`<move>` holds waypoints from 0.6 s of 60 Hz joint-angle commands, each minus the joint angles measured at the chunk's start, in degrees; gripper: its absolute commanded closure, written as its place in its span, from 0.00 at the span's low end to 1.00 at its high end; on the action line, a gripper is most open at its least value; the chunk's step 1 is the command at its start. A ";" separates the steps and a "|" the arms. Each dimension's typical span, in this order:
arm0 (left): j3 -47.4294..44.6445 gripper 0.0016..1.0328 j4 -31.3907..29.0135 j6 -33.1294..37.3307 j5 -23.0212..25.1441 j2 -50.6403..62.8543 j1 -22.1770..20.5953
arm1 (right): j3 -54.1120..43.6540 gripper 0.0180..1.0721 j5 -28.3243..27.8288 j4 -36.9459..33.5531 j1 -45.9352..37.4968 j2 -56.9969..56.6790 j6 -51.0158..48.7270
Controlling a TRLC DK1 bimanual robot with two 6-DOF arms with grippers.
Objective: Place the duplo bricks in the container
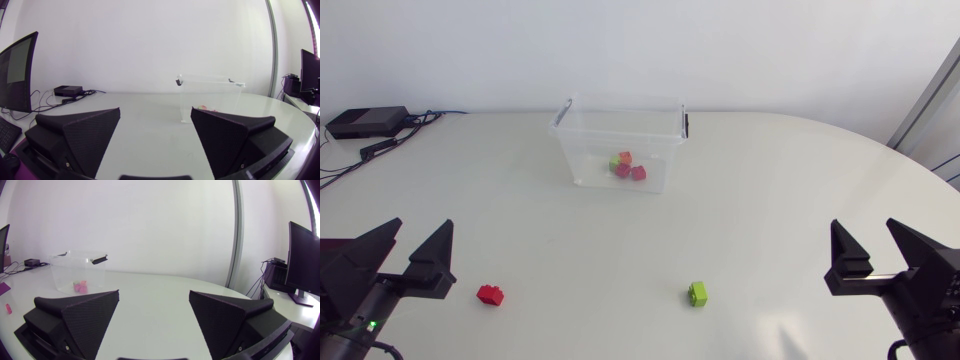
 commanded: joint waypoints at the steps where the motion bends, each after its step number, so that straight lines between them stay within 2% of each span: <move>1: -1.13 0.04 0.91 0.12 0.22 -0.65 -0.16 | -1.17 0.04 -0.28 0.69 -0.11 -0.30 0.17; 36: -1.13 0.04 0.99 0.12 0.13 -0.82 0.01 | -1.17 0.04 -0.19 0.69 1.03 -0.38 0.17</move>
